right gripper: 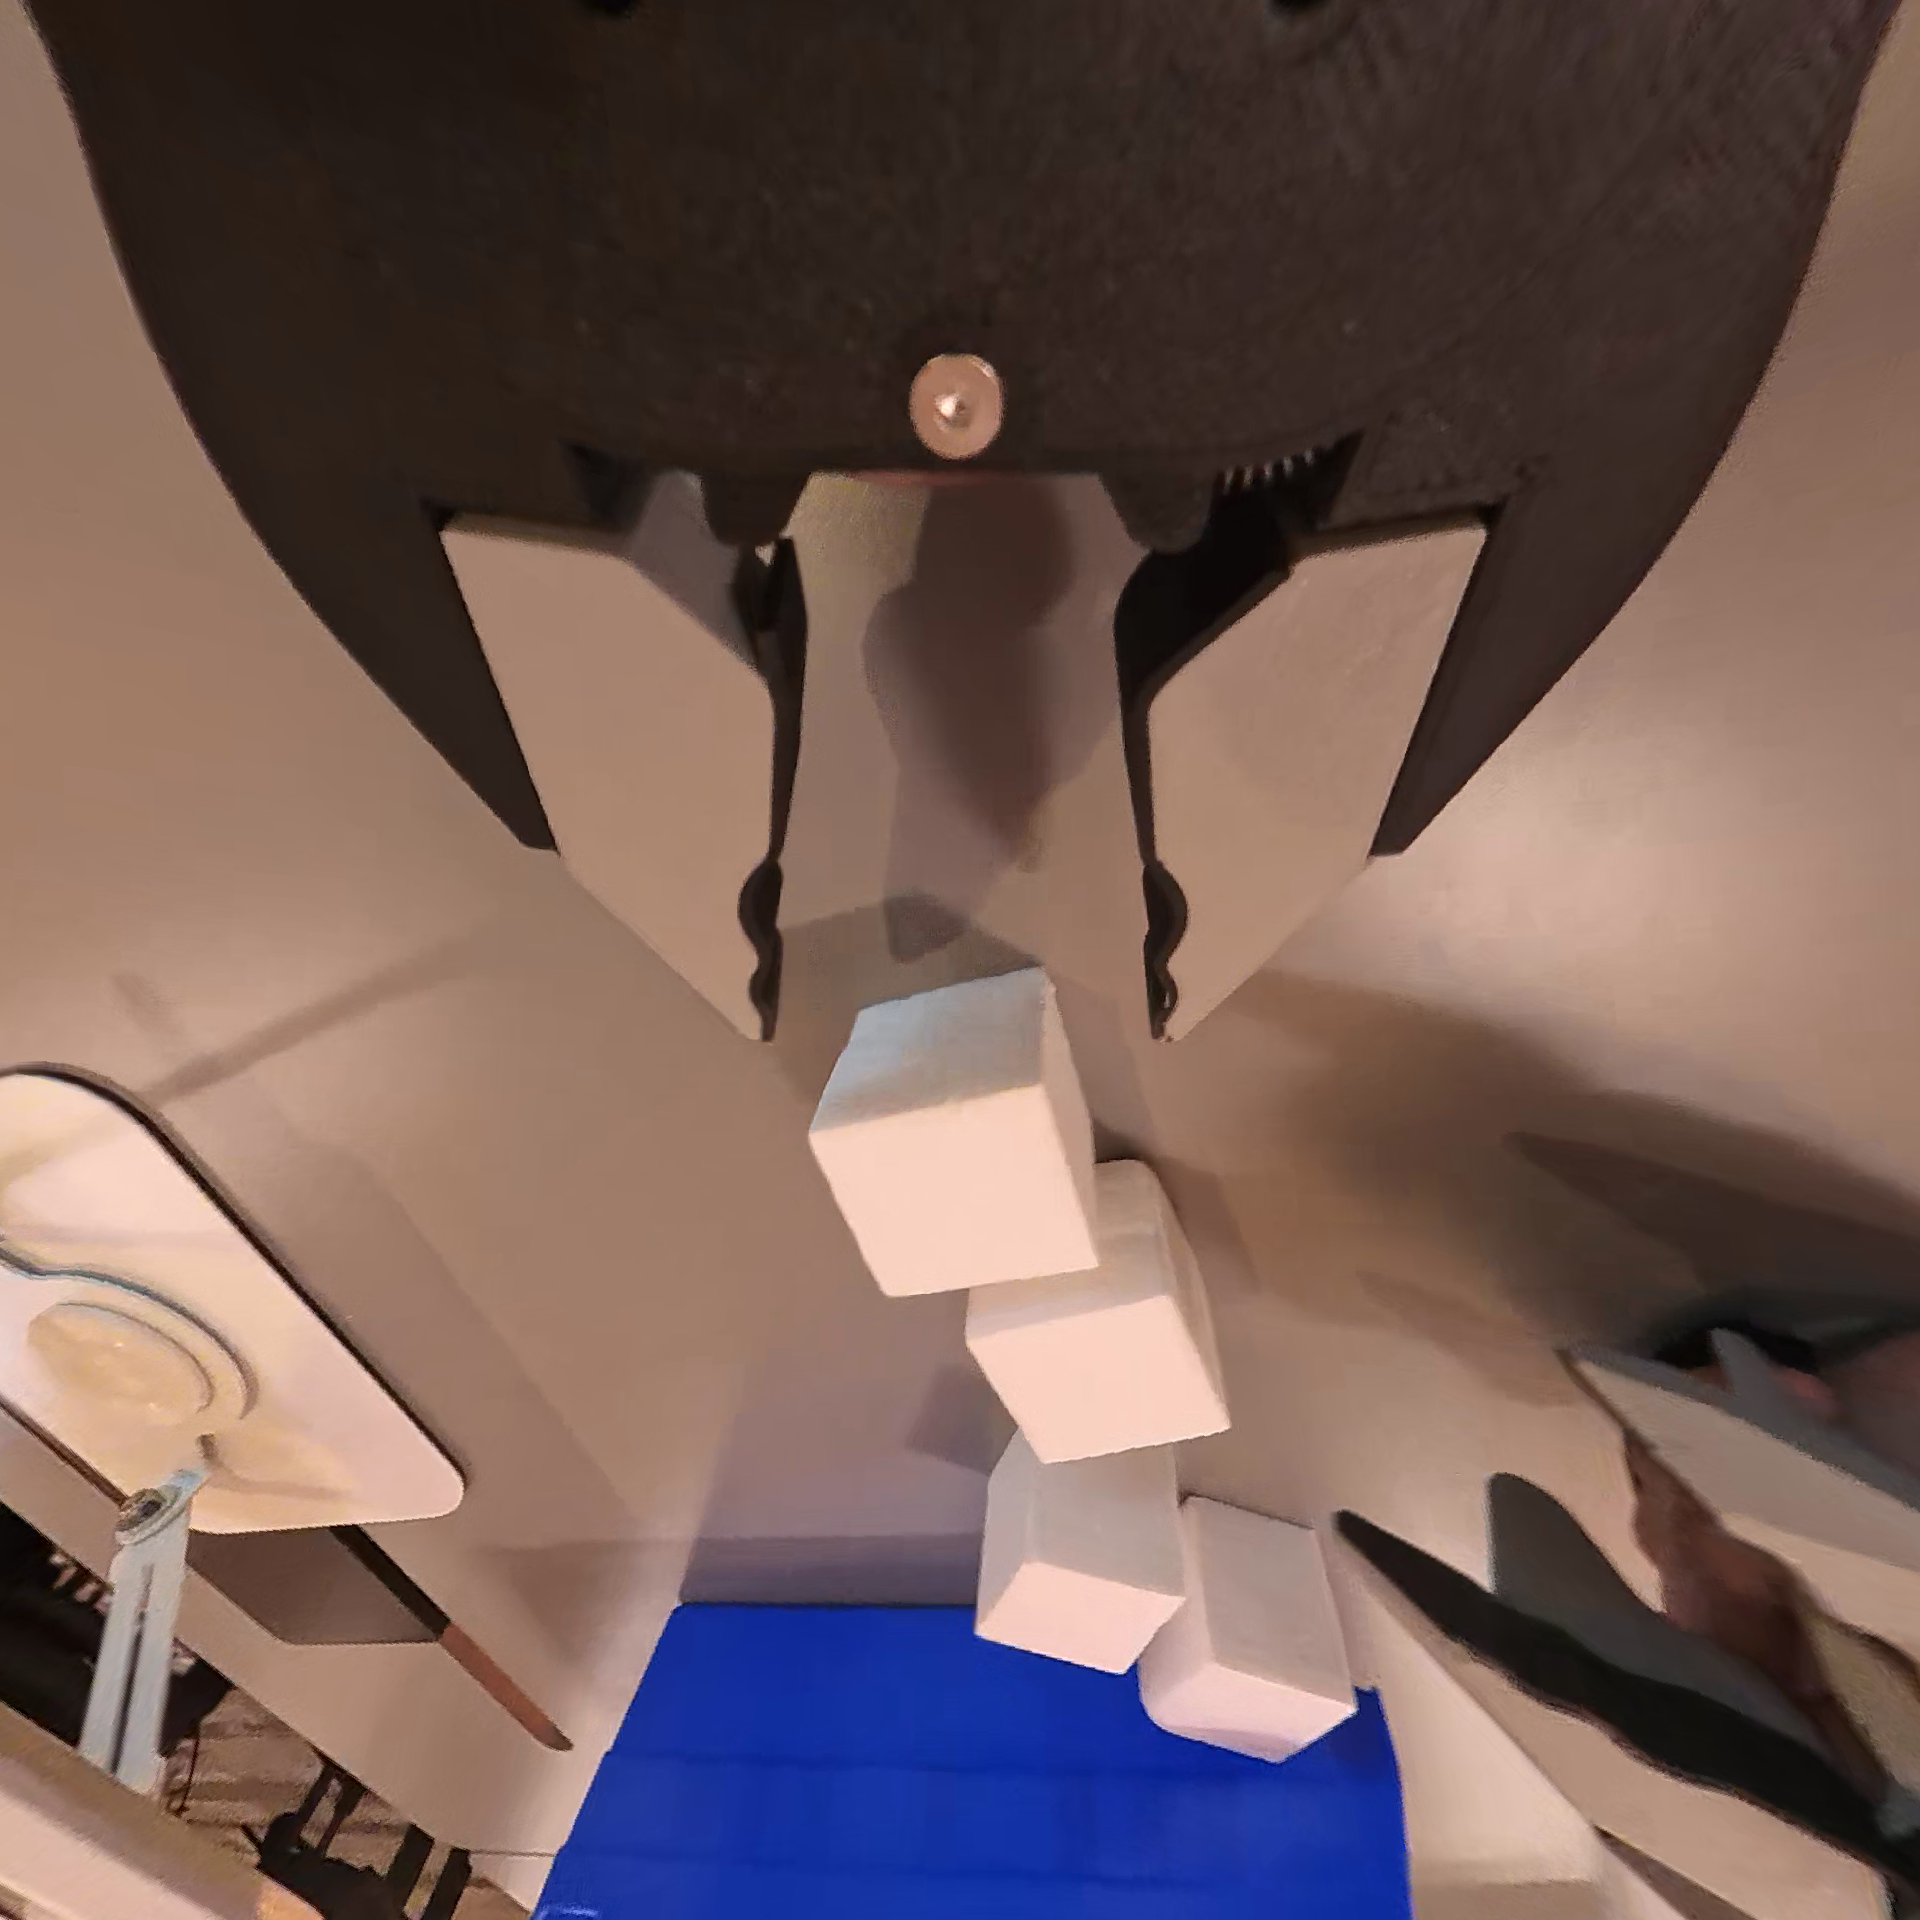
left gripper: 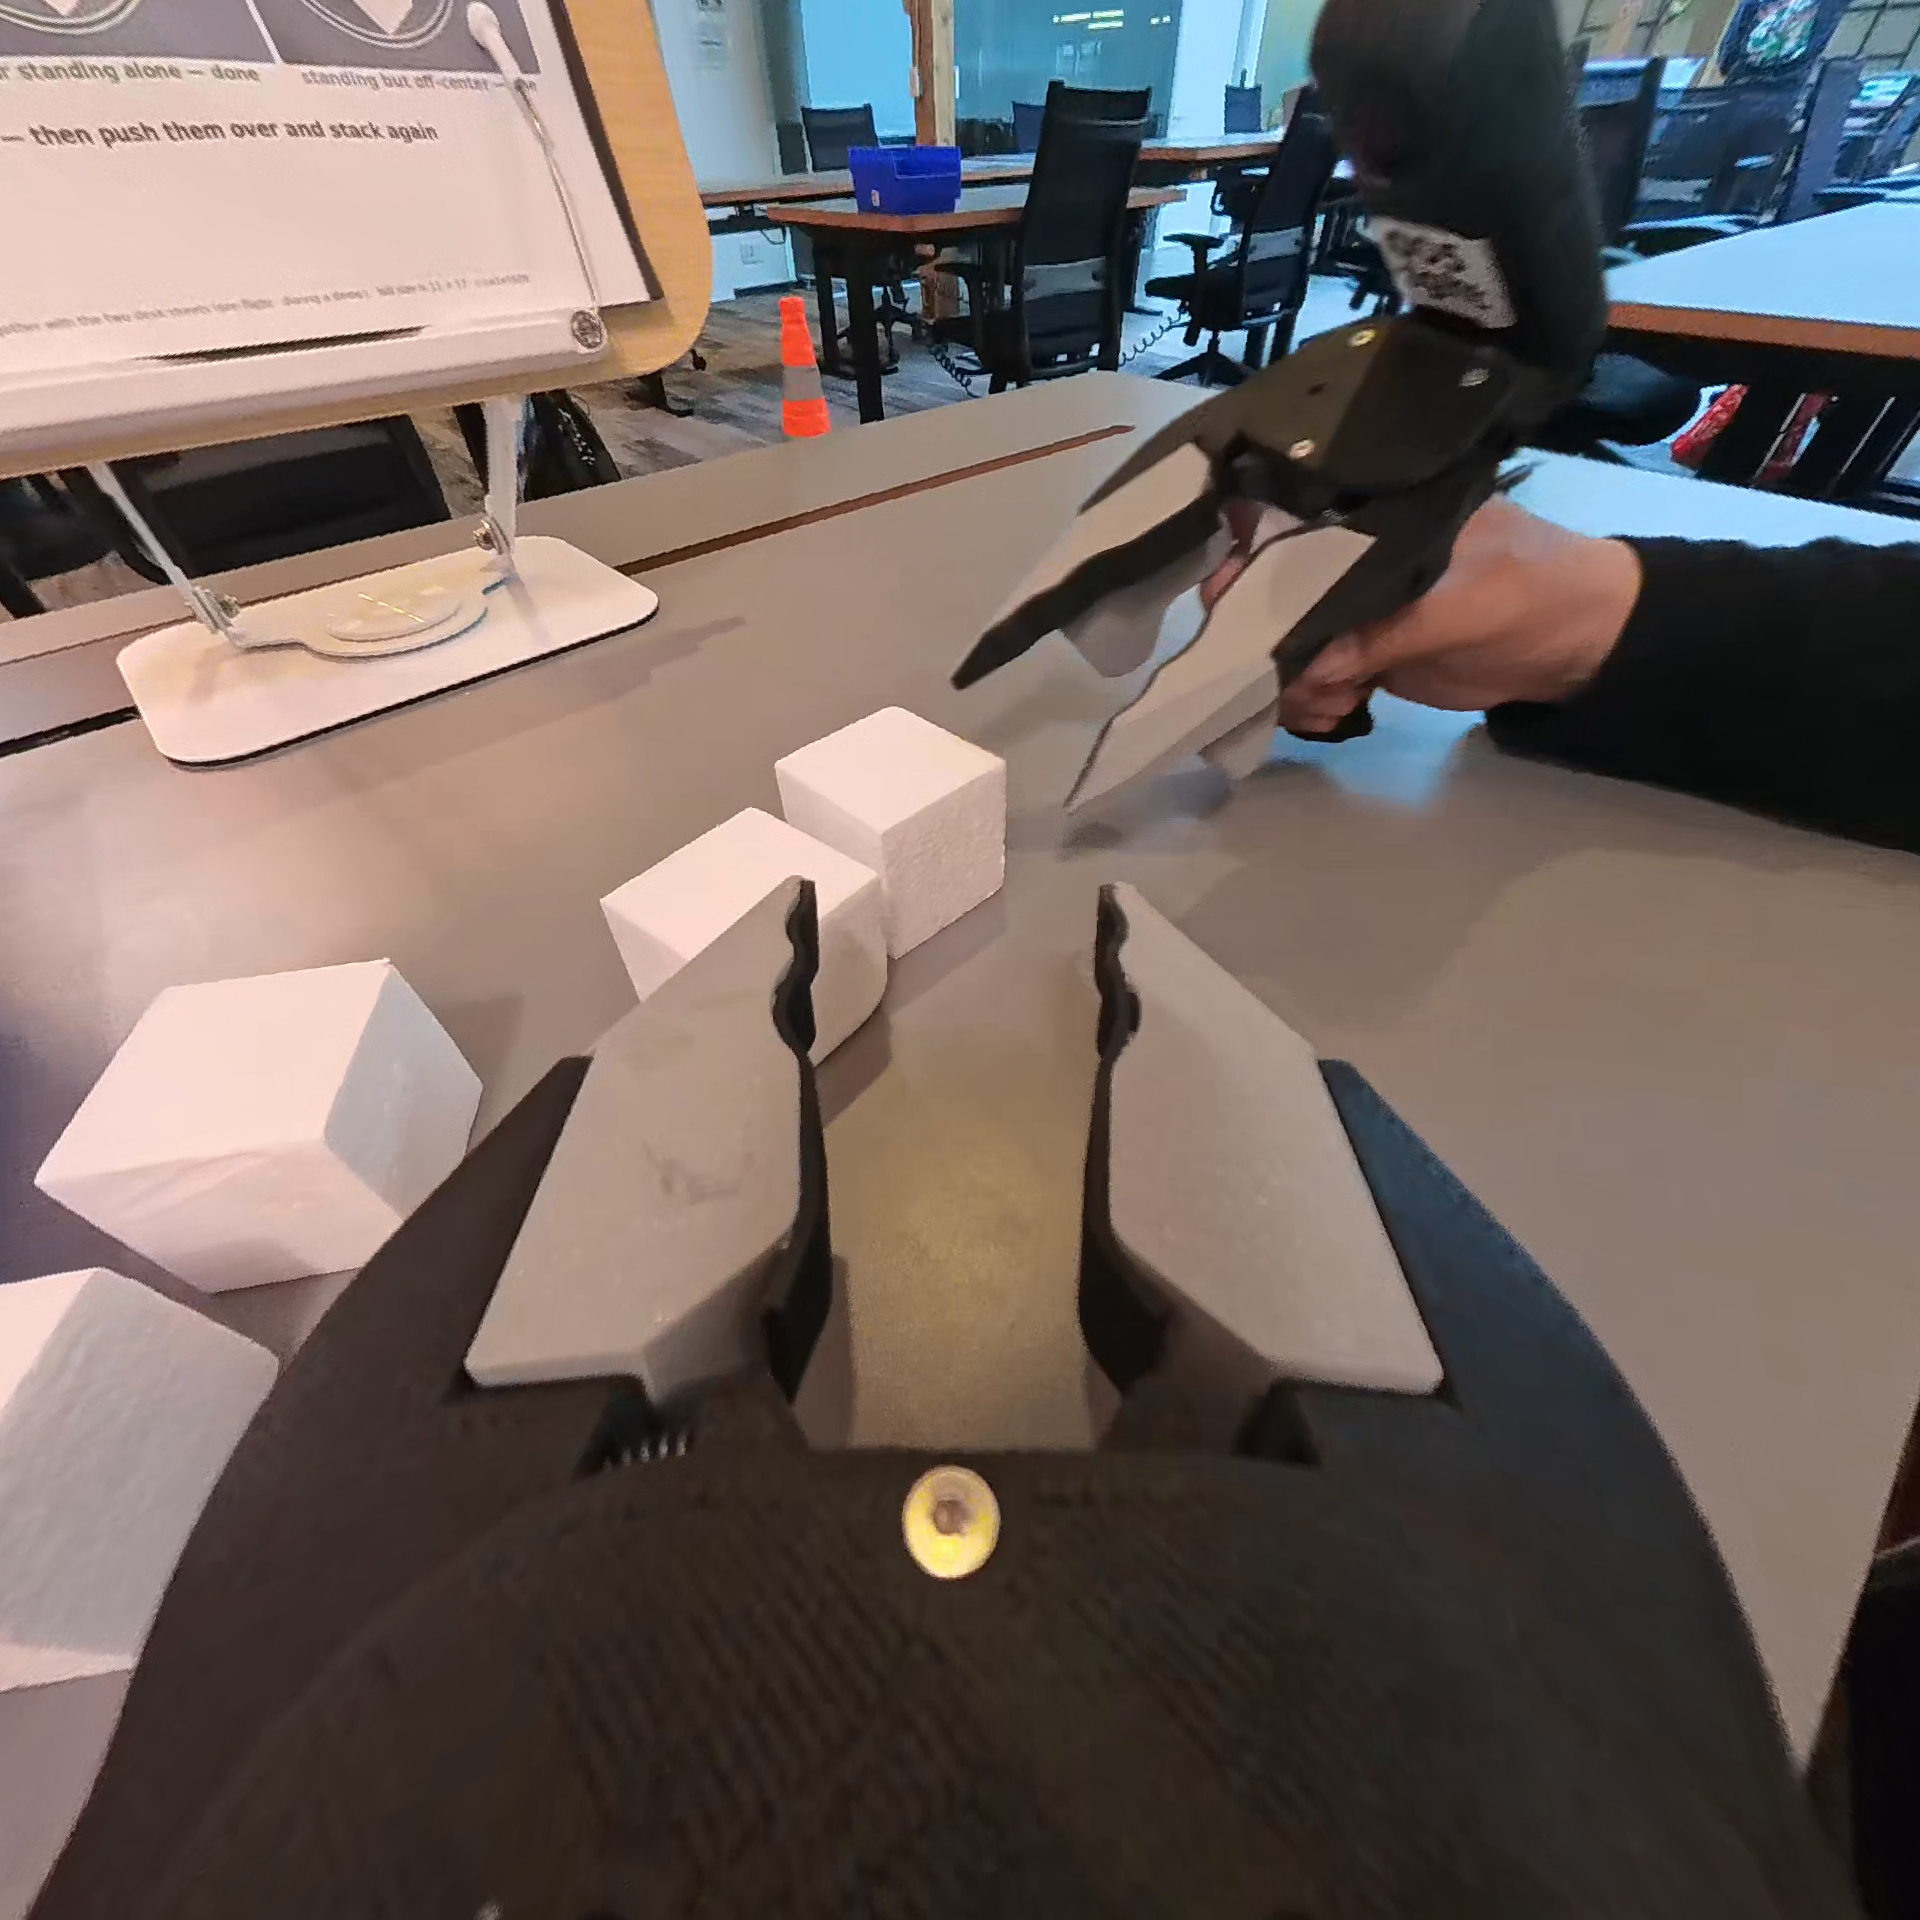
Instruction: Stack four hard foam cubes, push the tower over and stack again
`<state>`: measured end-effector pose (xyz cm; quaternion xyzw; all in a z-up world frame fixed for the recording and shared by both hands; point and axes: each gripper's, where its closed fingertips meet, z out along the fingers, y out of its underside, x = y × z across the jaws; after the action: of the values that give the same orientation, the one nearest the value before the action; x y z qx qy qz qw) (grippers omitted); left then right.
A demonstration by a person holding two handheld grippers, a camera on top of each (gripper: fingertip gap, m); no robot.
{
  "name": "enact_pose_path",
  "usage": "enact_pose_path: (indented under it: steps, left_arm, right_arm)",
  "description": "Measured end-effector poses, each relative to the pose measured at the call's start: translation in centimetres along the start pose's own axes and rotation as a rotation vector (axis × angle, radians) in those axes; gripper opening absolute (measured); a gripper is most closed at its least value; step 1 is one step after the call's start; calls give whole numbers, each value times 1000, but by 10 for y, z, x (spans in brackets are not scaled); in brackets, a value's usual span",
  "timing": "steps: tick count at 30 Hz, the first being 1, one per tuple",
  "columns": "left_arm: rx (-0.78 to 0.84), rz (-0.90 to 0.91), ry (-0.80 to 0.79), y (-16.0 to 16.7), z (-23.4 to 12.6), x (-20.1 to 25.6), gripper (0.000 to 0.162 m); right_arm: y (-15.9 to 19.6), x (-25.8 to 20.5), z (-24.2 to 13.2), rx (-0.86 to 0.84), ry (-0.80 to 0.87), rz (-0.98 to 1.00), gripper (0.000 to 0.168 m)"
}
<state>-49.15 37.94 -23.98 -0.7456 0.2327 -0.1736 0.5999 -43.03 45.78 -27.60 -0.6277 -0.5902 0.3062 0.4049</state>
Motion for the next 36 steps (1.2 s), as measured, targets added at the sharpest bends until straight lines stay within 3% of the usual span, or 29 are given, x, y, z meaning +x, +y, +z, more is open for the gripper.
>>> enact_pose_path:
  steps: [4, 6, 8, 11, 12, 15, 19, 21, 22, 26, 29, 32, 36]
  left_arm:
    - [12, -28, 14, -1, -1, -1, 52]
    - [13, -44, 16, -1, -1, -3, 52]
    - [16, -52, 22, -2, -2, -3, 52]
    - [20, -54, 24, -2, -2, -3, 52]
    - [20, -53, 24, -2, -2, -3, 52]
    - [22, -51, 25, -2, -2, -3, 52]
    - [18, -56, 27, -2, -2, -3, 52]
    - [19, -56, 25, -2, -2, -3, 51]
    - [22, -54, 24, -2, -2, -3, 51]
    - [42, -52, 17, -5, -4, -4, 50]
    - [45, -65, 20, -5, -5, -5, 50]
    - [47, -79, 28, -5, -5, -5, 50]
    - [61, -84, 31, -7, -6, -6, 50]
  right_arm:
    - [3, -1, 22, -45, -57, 19, 68]
    - [9, 10, 32, -106, -3, -32, 47]
    - [12, 43, 36, -153, 187, -105, 32]
    - [12, 72, 41, -168, 308, -49, 47]
    - [10, 68, 43, -156, 278, -11, 52]
    - [1, 39, 37, -84, 117, -31, 39]
    - [-19, -14, 26, 41, -147, -95, 51]
    - [-27, -17, 34, 50, -161, -67, 70]
    - [-32, -18, 40, 54, -171, -50, 71]
    - [-40, -23, 71, 30, -202, -49, 69]
    - [-31, -37, 88, -65, -283, -75, 57]
    - [-28, -40, 84, -66, -275, -115, 56]
    - [-3, -29, 51, -104, -252, -118, 56]
